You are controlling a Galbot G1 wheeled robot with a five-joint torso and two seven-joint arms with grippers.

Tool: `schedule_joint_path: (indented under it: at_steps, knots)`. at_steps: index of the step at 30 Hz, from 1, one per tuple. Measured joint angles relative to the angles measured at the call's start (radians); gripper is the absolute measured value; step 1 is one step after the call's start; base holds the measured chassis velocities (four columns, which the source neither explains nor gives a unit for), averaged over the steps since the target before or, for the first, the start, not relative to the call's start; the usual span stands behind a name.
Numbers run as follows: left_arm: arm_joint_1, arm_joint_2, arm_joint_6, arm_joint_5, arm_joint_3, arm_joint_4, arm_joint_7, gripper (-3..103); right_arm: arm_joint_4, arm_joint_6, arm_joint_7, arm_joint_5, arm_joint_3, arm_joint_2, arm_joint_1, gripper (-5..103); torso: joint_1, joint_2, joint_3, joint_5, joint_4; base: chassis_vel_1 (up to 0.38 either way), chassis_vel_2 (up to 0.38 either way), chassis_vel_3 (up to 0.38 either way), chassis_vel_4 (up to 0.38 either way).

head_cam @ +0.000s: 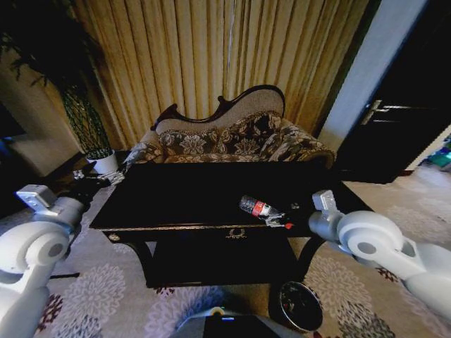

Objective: Move to the front of the table and place the trash on the table into the trash bin.

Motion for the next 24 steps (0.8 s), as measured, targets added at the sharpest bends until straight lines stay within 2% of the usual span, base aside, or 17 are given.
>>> schedule_joint_path:
  at_steps: [12, 24]
  knots:
    - [0.004, -0.007, -0.012, 0.016, 0.001, 0.0, 0.019, 100, -0.012, 0.0, -0.035, -0.017, -0.003, -0.003, -0.001, 100, 0.0, 0.0, 0.0, 0.0, 0.0, 0.0, 0.0, 0.0, 0.0]
    - [0.002, -0.012, -0.014, 0.025, 0.013, 0.001, 0.022, 100, -0.022, 0.0, -0.039, -0.037, -0.013, 0.005, -0.002, 100, 0.0, 0.0, 0.0, 0.0, 0.0, 0.0, 0.0, 0.0, 0.0]
